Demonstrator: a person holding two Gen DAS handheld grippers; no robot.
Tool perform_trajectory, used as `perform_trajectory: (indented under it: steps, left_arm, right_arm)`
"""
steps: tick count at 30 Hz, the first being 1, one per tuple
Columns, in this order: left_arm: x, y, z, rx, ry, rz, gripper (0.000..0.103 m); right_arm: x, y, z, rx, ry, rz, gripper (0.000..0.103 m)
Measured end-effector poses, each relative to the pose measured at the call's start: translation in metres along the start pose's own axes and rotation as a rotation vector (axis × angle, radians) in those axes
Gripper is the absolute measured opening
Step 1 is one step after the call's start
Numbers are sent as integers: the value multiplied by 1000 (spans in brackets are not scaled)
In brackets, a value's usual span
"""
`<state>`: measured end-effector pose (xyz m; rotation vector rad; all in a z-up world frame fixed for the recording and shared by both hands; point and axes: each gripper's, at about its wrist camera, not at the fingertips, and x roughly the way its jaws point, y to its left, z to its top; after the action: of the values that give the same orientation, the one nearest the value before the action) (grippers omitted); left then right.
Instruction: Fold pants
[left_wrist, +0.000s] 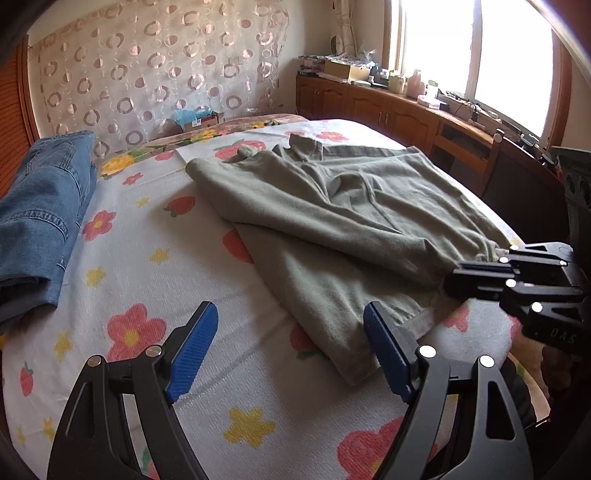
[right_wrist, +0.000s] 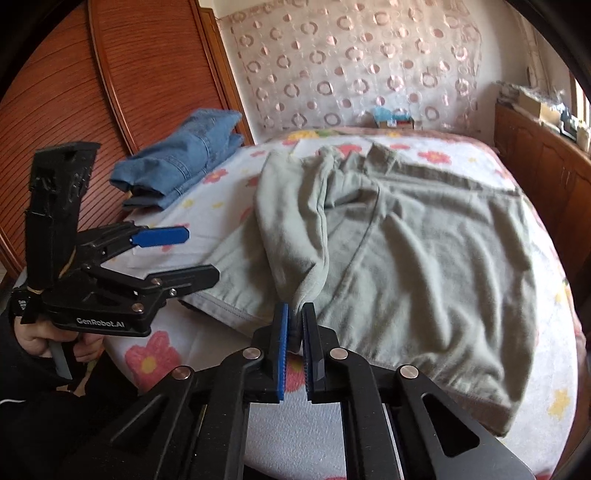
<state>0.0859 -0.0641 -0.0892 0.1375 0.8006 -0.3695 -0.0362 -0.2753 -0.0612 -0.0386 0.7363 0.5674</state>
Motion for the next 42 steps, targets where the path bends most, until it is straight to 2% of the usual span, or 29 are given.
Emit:
perform_trajectory:
  steps: [8, 14, 26, 34, 42]
  left_arm:
    - [-12, -4, 10, 5, -41, -11, 82]
    - [-9, -15, 21, 28, -46, -23, 82]
    - [3, -39, 38, 76, -39, -52, 82]
    - [17, -45, 36, 82, -6, -57, 82]
    - [21, -43, 34, 66, 3, -58, 82]
  right_arm:
    - [-41, -13, 2, -3, -112, -45, 5]
    - [-70, -28, -7, 12, -152, -103, 5]
    - [-81, -23, -34, 63, -118, -197, 5]
    - [-75, -21, -37, 114, -64, -208, 5]
    - [-89, -22, -30, 137, -47, -196, 6]
